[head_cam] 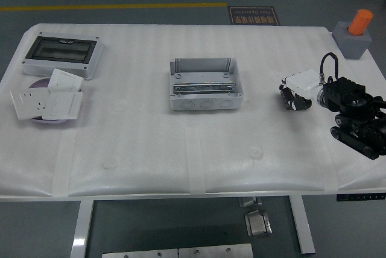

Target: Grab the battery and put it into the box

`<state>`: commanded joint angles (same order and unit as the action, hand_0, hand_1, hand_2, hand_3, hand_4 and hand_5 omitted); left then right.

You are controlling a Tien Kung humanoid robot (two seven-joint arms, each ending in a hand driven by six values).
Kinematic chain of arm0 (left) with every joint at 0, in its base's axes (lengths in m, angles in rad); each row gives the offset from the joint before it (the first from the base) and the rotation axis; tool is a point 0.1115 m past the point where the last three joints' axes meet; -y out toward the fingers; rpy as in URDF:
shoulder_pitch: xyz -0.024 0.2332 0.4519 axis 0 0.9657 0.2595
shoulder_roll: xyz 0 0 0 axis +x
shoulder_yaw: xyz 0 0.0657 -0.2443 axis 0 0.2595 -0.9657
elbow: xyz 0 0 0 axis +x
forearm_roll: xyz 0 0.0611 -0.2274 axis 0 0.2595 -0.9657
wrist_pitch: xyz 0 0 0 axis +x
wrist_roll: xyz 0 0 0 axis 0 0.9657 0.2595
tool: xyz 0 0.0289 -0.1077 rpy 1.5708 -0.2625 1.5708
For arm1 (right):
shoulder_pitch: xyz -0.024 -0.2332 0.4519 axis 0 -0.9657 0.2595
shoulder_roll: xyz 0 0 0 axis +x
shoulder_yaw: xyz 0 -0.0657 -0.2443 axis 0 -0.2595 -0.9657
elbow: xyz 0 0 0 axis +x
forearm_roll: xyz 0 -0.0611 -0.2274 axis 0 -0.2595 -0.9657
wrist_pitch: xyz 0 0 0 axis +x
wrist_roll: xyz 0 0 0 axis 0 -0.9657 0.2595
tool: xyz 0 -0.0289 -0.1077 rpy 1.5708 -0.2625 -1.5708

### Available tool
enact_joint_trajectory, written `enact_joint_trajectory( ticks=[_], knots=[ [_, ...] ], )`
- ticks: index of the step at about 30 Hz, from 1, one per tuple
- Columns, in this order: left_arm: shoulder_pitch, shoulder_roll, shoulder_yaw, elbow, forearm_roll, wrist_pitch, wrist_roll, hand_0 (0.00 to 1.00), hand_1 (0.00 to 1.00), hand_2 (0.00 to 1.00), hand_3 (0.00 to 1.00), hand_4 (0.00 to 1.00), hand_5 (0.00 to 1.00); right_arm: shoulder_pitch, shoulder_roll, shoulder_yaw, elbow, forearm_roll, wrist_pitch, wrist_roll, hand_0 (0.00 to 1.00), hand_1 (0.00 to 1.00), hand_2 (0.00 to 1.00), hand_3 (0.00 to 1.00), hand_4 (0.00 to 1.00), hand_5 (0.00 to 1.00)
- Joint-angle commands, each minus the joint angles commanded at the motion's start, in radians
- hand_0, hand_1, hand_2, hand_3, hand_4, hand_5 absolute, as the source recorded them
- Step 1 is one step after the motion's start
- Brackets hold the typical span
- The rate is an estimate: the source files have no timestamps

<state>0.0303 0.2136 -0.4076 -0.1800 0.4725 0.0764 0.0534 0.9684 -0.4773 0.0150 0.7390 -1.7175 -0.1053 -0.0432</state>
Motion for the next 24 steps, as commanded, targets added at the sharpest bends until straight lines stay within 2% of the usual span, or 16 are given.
enact_joint_trajectory(
  ticks=[6, 13, 14, 19, 20, 24],
  knots=[
    [-0.001, 0.000, 0.041, 0.000, -0.038, 0.001, -0.010, 0.596, 0.620, 0.543, 0.653, 0.608, 0.225, 0.001, -0.004, 0.001, 0.007, -0.003, 0.006, 0.004, 0.532, 0.614, 0.766, 0.774, 0.677, 0.137],
    [0.001, -0.002, 0.040, 0.000, -0.032, 0.003, -0.008, 0.596, 0.620, 0.542, 0.653, 0.606, 0.227, 0.016, -0.014, -0.007, 0.027, 0.013, -0.005, 0.007, 0.530, 0.614, 0.765, 0.772, 0.676, 0.137],
    [0.001, -0.002, 0.040, 0.000, -0.032, 0.003, -0.008, 0.595, 0.619, 0.543, 0.652, 0.605, 0.229, 0.019, -0.015, -0.006, 0.029, 0.015, -0.006, 0.007, 0.527, 0.614, 0.764, 0.786, 0.701, 0.148],
    [0.000, -0.002, 0.050, 0.000, -0.040, 0.006, -0.012, 0.595, 0.619, 0.543, 0.652, 0.605, 0.229, 0.027, -0.014, -0.002, 0.029, 0.019, -0.004, 0.008, 0.527, 0.614, 0.764, 0.786, 0.701, 0.148],
    [0.000, -0.002, 0.053, 0.000, -0.043, 0.007, -0.013, 0.596, 0.620, 0.542, 0.651, 0.603, 0.231, 0.028, -0.014, -0.002, 0.029, 0.020, -0.003, 0.009, 0.529, 0.614, 0.766, 0.806, 0.766, 0.211],
    [0.000, -0.002, 0.054, 0.000, -0.042, 0.009, -0.014, 0.596, 0.620, 0.542, 0.651, 0.603, 0.231, 0.029, -0.015, 0.000, 0.028, 0.023, 0.001, 0.010, 0.529, 0.614, 0.766, 0.806, 0.766, 0.211]
  ],
)
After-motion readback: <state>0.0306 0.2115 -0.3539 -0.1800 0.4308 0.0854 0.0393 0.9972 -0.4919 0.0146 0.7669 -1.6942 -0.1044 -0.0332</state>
